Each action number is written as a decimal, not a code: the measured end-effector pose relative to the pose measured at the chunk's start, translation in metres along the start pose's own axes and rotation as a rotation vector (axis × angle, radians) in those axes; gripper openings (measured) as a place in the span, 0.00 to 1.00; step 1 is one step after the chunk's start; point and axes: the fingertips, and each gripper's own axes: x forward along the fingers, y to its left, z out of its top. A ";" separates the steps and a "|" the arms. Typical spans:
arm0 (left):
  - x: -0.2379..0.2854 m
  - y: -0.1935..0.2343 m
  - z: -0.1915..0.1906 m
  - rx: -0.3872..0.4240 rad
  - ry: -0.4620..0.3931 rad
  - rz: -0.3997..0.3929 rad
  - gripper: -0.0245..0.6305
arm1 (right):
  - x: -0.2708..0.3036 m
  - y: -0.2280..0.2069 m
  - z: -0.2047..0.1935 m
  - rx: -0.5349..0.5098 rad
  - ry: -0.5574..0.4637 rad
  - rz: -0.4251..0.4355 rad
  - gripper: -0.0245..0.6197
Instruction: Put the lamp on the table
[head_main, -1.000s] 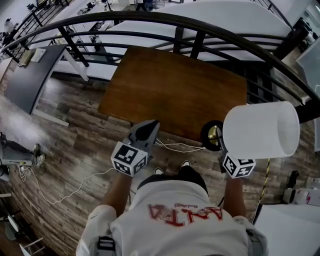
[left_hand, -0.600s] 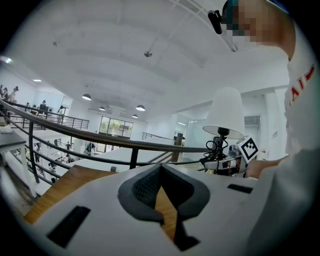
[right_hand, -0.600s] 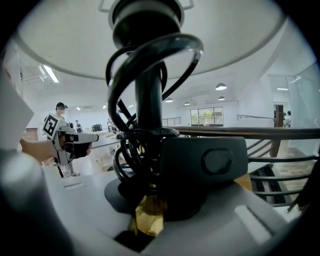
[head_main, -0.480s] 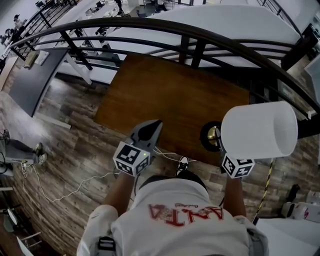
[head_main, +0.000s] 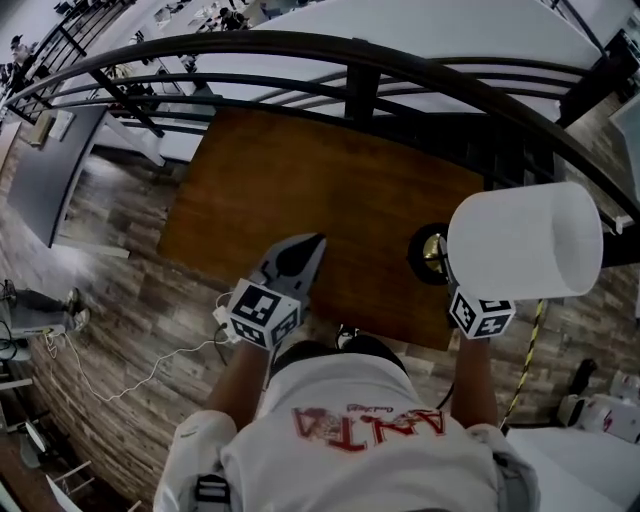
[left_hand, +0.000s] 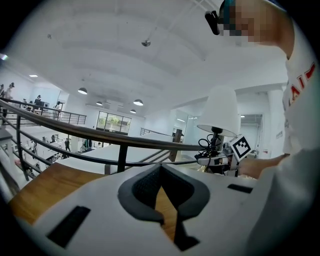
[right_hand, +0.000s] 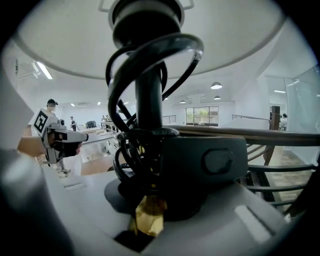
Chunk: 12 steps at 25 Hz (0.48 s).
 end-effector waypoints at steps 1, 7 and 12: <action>0.009 -0.006 -0.001 -0.002 0.007 -0.003 0.05 | 0.000 -0.013 -0.002 0.004 0.004 -0.009 0.15; 0.044 0.004 -0.022 -0.020 0.057 0.005 0.05 | 0.039 -0.063 -0.012 0.025 0.009 -0.064 0.15; 0.065 0.008 -0.029 -0.047 0.075 0.016 0.05 | 0.061 -0.103 -0.021 0.031 0.014 -0.114 0.15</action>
